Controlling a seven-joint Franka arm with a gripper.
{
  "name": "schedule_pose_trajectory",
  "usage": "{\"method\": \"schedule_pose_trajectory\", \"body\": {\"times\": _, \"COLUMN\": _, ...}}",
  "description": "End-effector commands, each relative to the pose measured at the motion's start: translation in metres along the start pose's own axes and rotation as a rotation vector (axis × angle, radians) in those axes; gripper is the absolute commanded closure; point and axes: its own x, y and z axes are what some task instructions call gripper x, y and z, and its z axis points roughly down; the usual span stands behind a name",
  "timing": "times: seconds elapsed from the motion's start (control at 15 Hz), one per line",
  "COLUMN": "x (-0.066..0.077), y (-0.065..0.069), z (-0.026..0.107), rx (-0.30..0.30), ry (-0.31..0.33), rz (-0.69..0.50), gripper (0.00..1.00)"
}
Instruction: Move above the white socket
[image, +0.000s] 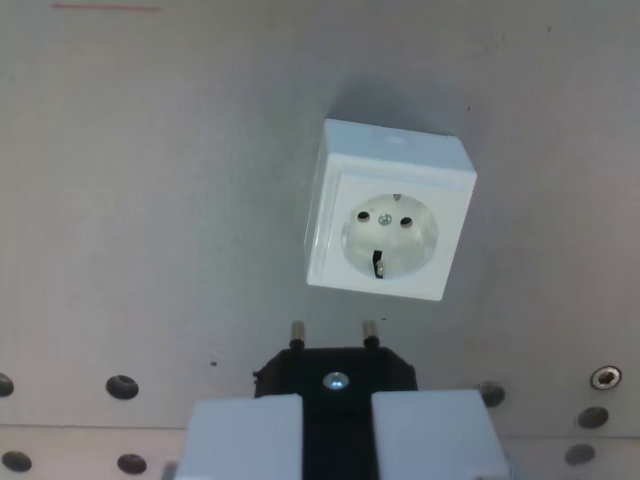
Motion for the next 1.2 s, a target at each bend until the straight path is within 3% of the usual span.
{"method": "schedule_pose_trajectory", "body": {"times": 0.07, "x": -0.007, "y": 0.004, "z": 0.016, "rx": -0.029, "ry": 0.112, "rz": 0.097, "gripper": 1.00}}
{"method": "schedule_pose_trajectory", "body": {"times": 0.6, "x": -0.016, "y": 0.014, "z": 0.049, "rx": -0.031, "ry": 0.117, "rz": 0.135, "gripper": 1.00}}
{"method": "schedule_pose_trajectory", "body": {"times": 1.2, "x": -0.025, "y": 0.021, "z": 0.074, "rx": -0.029, "ry": 0.130, "rz": 0.150, "gripper": 1.00}}
